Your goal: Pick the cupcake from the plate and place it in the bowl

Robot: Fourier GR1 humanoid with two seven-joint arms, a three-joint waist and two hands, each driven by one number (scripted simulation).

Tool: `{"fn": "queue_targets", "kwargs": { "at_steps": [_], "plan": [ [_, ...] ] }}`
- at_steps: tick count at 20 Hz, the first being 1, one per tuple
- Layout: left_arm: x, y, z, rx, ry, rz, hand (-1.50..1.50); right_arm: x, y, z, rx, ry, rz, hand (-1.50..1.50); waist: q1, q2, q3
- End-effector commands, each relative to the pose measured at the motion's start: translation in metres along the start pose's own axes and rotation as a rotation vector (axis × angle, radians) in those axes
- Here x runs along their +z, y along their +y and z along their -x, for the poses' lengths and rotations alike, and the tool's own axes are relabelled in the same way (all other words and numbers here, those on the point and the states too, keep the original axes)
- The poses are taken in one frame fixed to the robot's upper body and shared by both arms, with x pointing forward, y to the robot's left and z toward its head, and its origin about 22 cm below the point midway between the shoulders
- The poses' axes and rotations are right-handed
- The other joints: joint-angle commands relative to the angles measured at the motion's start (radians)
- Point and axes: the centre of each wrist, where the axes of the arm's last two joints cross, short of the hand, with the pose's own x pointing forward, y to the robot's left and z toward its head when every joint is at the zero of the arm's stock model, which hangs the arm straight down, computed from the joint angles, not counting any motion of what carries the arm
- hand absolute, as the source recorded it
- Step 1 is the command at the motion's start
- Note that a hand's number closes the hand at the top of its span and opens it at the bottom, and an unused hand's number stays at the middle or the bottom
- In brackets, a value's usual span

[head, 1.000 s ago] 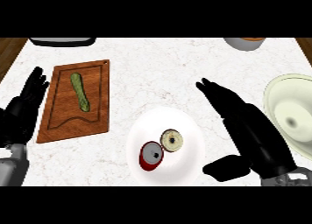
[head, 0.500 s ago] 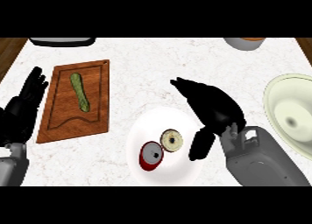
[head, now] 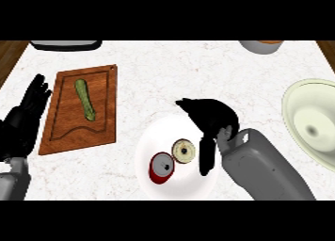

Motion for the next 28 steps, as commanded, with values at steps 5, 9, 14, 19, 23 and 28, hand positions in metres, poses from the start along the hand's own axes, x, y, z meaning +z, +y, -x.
{"fn": "queue_targets", "kwargs": {
  "at_steps": [5,9,14,19,23,28],
  "plan": [
    [-0.006,-0.012,0.008,-0.012,-0.002,0.001,0.00,-0.013,0.026,-0.002,0.142,0.051,0.093,-1.50,-0.007,0.001,0.000],
    [0.005,0.010,-0.007,-0.001,-0.004,-0.017,0.00,-0.014,0.041,-0.006,0.162,0.033,0.117,-1.50,-0.003,-0.001,0.001],
    [-0.007,-0.008,0.002,-0.007,0.017,-0.007,0.00,-0.024,0.049,-0.006,0.127,0.060,0.051,-1.50,-0.007,0.000,0.000],
    [-0.001,0.007,-0.006,0.016,-0.002,-0.003,0.00,-0.036,0.076,-0.007,0.115,0.055,0.036,-1.50,-0.006,-0.001,0.000],
    [-0.018,0.011,0.015,0.007,0.011,-0.025,0.00,-0.037,0.091,-0.019,0.119,0.067,0.044,-1.50,-0.008,0.001,0.000],
    [-0.016,0.001,-0.019,0.006,0.013,0.007,0.00,-0.068,0.073,-0.002,0.107,0.080,0.058,-1.50,0.000,0.002,0.001]
  ]
}}
